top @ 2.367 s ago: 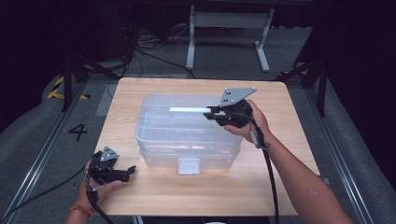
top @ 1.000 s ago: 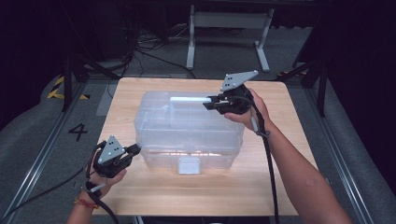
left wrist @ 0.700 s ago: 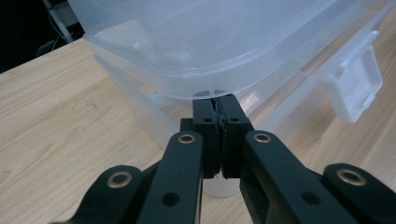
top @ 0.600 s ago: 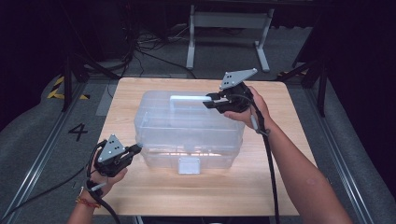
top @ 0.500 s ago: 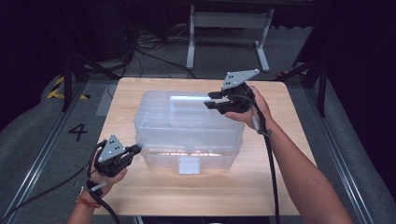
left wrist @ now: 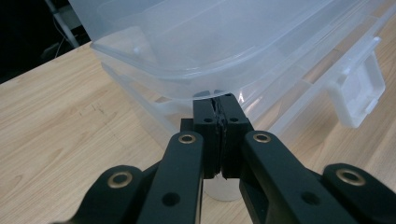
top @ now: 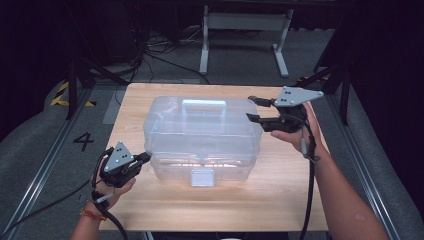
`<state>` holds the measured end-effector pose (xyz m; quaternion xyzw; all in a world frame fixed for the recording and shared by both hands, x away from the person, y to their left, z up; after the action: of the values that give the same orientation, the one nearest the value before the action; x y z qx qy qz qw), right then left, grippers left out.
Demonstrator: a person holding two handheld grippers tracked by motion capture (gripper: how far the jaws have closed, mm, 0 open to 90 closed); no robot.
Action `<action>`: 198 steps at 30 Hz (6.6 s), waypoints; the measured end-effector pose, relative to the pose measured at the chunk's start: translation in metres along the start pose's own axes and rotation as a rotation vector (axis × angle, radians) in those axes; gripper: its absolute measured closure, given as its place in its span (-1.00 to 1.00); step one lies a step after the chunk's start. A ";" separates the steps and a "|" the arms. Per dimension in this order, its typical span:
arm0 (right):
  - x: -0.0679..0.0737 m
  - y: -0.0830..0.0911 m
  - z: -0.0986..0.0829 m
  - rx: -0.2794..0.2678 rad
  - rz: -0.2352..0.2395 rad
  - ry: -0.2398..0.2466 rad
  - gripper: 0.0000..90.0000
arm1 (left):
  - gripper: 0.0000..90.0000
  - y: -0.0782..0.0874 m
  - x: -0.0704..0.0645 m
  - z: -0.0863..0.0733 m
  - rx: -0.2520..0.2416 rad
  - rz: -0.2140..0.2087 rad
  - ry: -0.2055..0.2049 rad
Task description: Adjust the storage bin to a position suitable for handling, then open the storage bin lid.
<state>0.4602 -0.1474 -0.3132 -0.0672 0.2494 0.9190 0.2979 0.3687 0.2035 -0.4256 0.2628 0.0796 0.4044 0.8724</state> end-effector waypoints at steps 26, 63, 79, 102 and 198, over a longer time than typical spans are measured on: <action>0.013 0.008 -0.109 0.086 -0.035 -0.086 -0.09 | 0.96 0.002 0.004 0.022 -0.041 -0.002 0.009; 0.021 -0.001 -0.066 -0.158 -0.137 -0.056 0.44 | 0.62 0.007 0.018 -0.056 0.109 0.040 0.044; 0.007 -0.007 -0.048 -0.219 -0.256 -0.095 0.46 | 0.46 -0.019 0.017 -0.099 0.217 -0.028 0.062; -0.023 -0.020 -0.022 -0.246 -0.459 -0.123 0.64 | -0.16 -0.033 0.022 -0.112 0.236 -0.029 0.119; -0.127 -0.089 -0.006 -0.018 -0.406 -0.245 0.84 | -0.35 -0.035 0.025 -0.113 0.250 0.003 0.145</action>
<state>0.6155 -0.1533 -0.3208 -0.0066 0.1845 0.8438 0.5038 0.3686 0.2481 -0.5376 0.3397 0.1920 0.4104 0.8242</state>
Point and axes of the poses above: each handheld gripper's, and its own axes: y roughly backward along the jaws, z roughly out of its top, x roughly to its left, the point moved 8 cm from there along -y, roughly forward along the jaws, and after that the axes turned 3 degrees about y, right-handed, at the moved point
